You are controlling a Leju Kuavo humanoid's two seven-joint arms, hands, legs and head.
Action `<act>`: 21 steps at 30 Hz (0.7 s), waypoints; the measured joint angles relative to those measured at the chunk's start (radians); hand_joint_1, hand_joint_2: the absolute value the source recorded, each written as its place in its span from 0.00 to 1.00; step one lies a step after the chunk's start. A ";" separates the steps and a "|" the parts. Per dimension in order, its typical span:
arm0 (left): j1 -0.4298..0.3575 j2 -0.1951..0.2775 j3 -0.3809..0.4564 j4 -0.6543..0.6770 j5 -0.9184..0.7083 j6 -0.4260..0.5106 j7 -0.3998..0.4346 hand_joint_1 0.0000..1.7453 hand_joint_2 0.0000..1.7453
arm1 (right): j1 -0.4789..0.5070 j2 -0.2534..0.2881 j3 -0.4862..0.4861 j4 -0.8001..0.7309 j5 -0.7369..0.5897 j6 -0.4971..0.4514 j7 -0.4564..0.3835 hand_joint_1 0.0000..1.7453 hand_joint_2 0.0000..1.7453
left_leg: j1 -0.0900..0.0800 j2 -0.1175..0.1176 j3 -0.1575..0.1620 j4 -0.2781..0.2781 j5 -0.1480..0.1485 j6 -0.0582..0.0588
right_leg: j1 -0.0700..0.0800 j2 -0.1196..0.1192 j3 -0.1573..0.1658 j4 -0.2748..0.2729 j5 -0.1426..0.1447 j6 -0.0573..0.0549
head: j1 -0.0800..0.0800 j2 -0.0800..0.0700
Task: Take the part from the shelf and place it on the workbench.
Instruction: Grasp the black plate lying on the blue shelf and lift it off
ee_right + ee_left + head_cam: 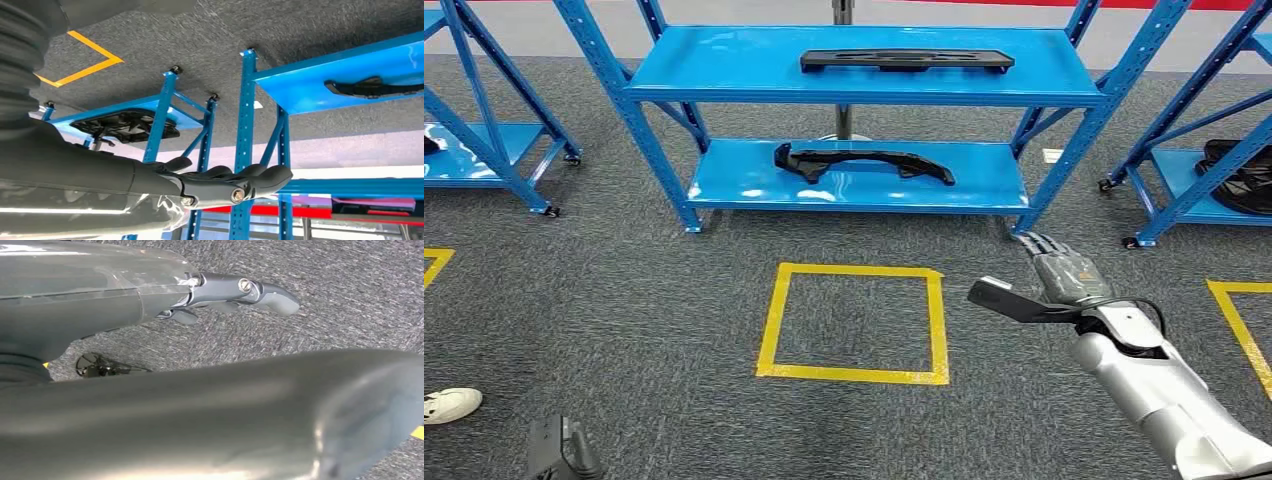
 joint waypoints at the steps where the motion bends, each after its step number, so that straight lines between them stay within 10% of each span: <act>1: 0.000 0.000 0.000 0.000 0.000 0.000 0.000 0.00 0.00 | 0.000 0.000 0.000 -0.002 0.000 0.000 0.001 0.00 1.00 | 0.000 0.000 0.000 0.000 0.000 0.000 | 0.000 0.000 0.000 0.000 0.000 0.000 | 0.000 0.000; 21: -0.001 -0.001 0.000 0.000 -0.043 -0.010 -0.011 0.00 0.00 | 0.046 -0.056 0.033 -0.117 -0.028 -0.061 -0.033 0.00 1.00 | -0.002 0.000 -0.002 0.000 0.000 0.015 | -0.008 -0.001 -0.001 -0.005 0.001 0.007 | 0.000 0.000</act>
